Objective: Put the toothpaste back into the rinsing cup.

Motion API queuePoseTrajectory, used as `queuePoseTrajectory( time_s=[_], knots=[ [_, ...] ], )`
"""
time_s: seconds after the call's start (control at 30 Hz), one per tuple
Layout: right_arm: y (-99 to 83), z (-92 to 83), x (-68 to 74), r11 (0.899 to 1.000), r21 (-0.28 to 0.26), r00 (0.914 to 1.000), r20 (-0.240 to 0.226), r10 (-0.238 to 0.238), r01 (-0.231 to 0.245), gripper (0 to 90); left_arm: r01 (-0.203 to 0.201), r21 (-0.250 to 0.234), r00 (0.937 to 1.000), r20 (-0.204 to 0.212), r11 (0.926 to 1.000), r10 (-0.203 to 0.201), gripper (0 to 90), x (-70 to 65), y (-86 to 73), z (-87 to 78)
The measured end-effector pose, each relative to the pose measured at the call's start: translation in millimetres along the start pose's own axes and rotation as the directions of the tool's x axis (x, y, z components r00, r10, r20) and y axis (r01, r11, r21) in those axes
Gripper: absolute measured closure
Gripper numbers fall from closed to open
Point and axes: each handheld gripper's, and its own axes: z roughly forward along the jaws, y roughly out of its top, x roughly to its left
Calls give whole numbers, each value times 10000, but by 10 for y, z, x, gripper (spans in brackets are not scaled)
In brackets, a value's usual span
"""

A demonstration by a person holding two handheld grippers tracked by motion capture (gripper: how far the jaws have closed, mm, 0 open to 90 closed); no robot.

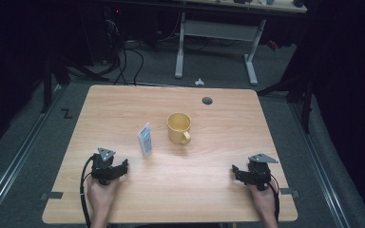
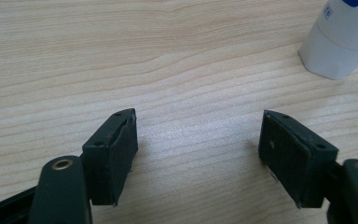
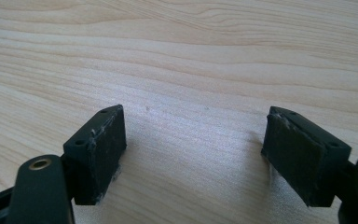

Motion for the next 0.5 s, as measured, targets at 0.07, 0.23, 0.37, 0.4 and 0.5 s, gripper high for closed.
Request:
queuePoseTrajectory(
  time_s=[0.07,0.23,0.37,0.4,0.5],
  knots=[
    [0,0,0,10000,0,10000,3,3,-3,212,-3,2,10000,3,10000,3,285,0,0,0],
    [0,0,0,10000,0,10000,-2,2,-2,212,-3,2,10000,6,10000,3,284,0,0,0],
    [0,0,0,10000,1,10000,-4,3,-3,212,-5,4,10000,8,10000,5,284,0,0,0],
    [1,1,-1,10000,-5,10000,-1,-18,18,213,-7,3,10000,5,10000,7,284,-1,0,1],
    [1,1,-2,10000,-9,10000,-6,-23,23,213,-31,21,10000,47,10000,31,279,-1,2,0]
  ],
)
